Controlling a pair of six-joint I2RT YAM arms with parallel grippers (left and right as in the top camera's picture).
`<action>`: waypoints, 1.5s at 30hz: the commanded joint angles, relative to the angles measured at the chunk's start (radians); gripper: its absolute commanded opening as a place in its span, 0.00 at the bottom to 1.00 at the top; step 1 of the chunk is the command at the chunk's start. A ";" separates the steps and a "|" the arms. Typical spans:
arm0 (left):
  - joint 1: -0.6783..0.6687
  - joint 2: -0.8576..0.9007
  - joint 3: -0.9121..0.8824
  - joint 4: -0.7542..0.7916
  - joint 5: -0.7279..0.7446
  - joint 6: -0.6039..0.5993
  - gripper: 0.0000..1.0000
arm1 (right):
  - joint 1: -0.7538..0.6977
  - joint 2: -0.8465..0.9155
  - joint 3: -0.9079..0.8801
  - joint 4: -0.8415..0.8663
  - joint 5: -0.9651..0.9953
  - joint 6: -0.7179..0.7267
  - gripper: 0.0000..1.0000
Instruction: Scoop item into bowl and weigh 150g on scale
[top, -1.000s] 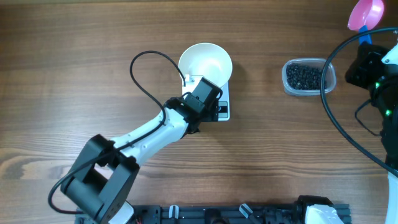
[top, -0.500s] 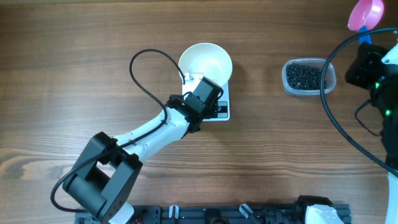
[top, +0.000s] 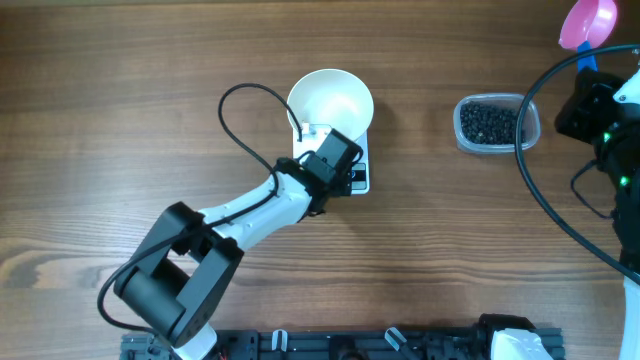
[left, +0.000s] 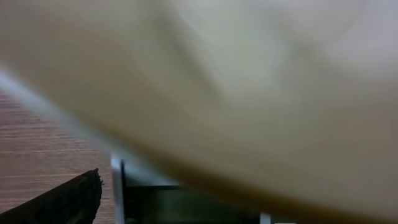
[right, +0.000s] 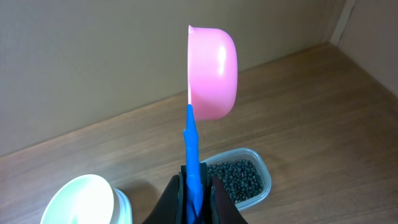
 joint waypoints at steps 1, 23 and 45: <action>-0.013 0.013 0.014 -0.001 -0.002 0.011 1.00 | -0.004 0.001 0.023 0.002 -0.009 -0.019 0.04; -0.005 0.012 0.014 -0.016 -0.021 0.007 1.00 | -0.004 0.001 0.023 0.002 -0.009 -0.019 0.04; -0.003 -0.034 0.014 -0.005 0.009 0.009 1.00 | -0.004 0.001 0.023 -0.005 -0.009 -0.019 0.04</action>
